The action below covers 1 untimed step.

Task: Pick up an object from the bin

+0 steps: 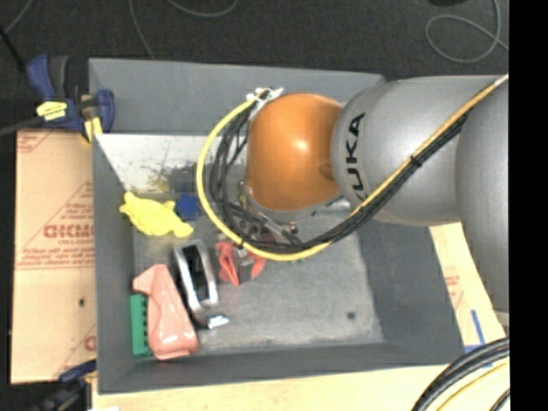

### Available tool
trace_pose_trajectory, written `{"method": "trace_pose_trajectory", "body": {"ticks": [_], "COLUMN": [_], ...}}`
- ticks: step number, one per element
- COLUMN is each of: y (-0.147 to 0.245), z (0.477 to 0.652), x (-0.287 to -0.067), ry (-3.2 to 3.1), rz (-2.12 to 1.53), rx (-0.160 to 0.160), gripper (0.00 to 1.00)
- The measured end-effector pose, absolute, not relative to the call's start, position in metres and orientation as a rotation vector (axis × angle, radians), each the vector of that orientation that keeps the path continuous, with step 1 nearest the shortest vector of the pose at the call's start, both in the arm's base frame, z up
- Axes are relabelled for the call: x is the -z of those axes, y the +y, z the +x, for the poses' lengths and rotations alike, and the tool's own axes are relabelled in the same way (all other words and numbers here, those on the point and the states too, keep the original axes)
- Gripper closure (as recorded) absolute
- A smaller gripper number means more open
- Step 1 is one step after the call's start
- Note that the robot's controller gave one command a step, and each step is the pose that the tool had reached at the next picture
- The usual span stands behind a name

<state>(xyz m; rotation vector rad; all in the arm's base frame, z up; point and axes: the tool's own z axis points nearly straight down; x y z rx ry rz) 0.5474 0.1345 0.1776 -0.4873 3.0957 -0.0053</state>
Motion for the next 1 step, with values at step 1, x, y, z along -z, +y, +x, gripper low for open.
{"method": "trace_pose_trajectory", "body": {"ticks": [1], "y": [0.1392], "z": [0.5471], "x": [-0.2165], "ry": [3.090], "rz": [-0.535], "rx": [0.007], "gripper": [1.00]}}
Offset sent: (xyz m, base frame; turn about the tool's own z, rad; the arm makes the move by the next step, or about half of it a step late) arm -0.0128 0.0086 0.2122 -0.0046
